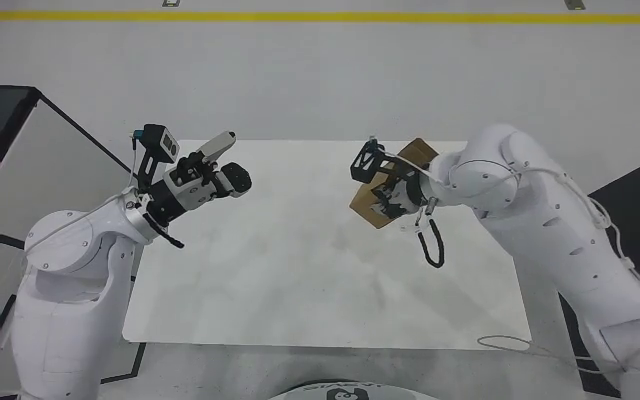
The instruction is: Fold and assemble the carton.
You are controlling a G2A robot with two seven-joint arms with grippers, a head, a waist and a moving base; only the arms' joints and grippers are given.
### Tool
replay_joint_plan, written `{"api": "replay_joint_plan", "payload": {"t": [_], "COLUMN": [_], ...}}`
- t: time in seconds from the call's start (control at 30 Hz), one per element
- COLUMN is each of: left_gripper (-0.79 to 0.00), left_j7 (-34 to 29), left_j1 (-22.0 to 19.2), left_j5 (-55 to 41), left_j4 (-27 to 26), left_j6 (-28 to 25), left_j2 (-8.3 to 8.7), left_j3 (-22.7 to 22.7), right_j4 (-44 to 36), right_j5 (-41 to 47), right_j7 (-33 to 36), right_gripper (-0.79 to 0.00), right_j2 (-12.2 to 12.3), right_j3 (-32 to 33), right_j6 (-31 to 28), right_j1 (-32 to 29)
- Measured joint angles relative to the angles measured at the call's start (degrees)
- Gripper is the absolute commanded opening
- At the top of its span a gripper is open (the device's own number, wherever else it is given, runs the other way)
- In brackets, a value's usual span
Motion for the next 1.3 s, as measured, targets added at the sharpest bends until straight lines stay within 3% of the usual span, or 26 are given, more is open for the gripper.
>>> {"api": "replay_joint_plan", "payload": {"t": [0.13,0.27,0.4,0.6,1.0,1.3], "left_gripper": [0.0,0.0,0.0,0.0,0.0,0.0], "left_j7": [0.0,0.0,0.0,0.0,0.0,0.0], "left_j1": [0.0,0.0,0.0,0.0,0.0,0.0], "left_j5": [0.0,0.0,0.0,0.0,0.0,0.0], "left_j4": [0.0,0.0,0.0,0.0,0.0,0.0], "left_j6": [0.0,0.0,0.0,0.0,0.0,0.0], "left_j2": [0.0,0.0,0.0,0.0,0.0,0.0], "left_j3": [0.0,0.0,0.0,0.0,0.0,0.0], "right_j4": [-0.3,-2.3,-0.6,5.9,8.0,10.0], "right_j5": [-1.2,-9.5,-16.6,-18.7,-18.5,-30.5], "right_j7": [-0.2,1.4,2.2,-0.5,-1.6,-7.1], "right_gripper": [-0.785,-0.785,-0.785,-0.785,-0.785,-0.785], "right_j2": [0.0,-1.1,-3.8,-7.9,-8.8,-10.4], "right_j3": [-0.7,-6.2,-14.3,-22.6,-23.9,-29.0], "right_j6": [-0.5,-4.5,-4.9,-5.2,-5.8,-12.2], "right_j1": [-0.3,1.7,5.8,8.6,9.0,7.3]}}
